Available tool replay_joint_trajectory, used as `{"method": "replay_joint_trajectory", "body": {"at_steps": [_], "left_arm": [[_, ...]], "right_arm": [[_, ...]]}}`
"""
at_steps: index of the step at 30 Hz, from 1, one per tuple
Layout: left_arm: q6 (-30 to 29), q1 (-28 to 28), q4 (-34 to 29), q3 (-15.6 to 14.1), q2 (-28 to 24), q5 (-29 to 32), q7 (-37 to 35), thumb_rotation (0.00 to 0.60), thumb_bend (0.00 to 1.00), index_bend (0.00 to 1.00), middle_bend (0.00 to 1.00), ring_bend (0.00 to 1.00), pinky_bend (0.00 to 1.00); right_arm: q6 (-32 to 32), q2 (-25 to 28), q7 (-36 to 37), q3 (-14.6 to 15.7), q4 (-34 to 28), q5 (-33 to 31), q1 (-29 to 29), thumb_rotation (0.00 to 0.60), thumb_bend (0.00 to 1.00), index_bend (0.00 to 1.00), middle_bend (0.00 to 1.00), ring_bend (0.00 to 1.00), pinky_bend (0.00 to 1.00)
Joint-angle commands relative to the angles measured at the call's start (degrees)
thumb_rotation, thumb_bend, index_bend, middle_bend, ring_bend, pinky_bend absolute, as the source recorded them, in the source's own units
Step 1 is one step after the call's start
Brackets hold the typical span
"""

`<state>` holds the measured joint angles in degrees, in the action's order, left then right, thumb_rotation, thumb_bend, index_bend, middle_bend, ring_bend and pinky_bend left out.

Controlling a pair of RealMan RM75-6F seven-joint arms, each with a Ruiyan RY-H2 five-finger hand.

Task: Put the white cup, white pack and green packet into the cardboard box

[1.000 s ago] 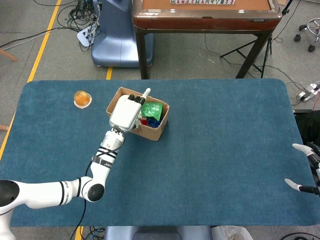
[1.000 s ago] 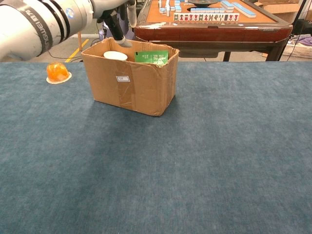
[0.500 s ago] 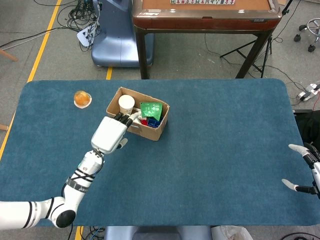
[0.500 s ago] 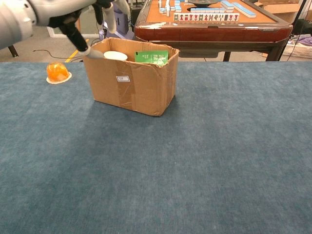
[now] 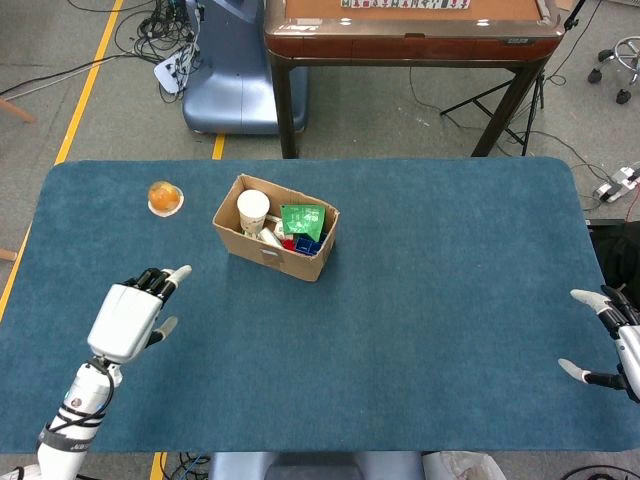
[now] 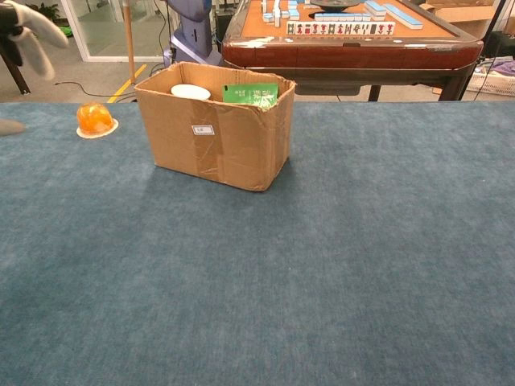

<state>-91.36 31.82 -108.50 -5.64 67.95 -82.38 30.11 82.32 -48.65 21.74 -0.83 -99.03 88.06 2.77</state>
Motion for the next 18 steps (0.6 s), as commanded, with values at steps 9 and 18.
{"method": "replay_joint_trajectory", "body": {"at_steps": [9, 18], "left_arm": [[-4.4, -10.63, 7.54, -3.82, 0.49, -5.73, -7.36, 0.6, 0.15, 0.23, 0.36, 0.33, 0.56], [-3.95, -17.19, 9.52, -4.37, 0.64, -3.35, -9.53, 0.6, 0.15, 0.23, 0.36, 0.32, 0.46]], "right_arm": [[1.72, 0.02, -2.01, -0.17, -0.77, 0.05, -0.85, 0.6, 0.09, 0.19, 0.2, 0.04, 0.17], [1.49, -0.14, -2.91, -0.54, -1.03, -0.93, -0.84, 0.6, 0.09, 0.19, 0.2, 0.04, 0.17]]}}
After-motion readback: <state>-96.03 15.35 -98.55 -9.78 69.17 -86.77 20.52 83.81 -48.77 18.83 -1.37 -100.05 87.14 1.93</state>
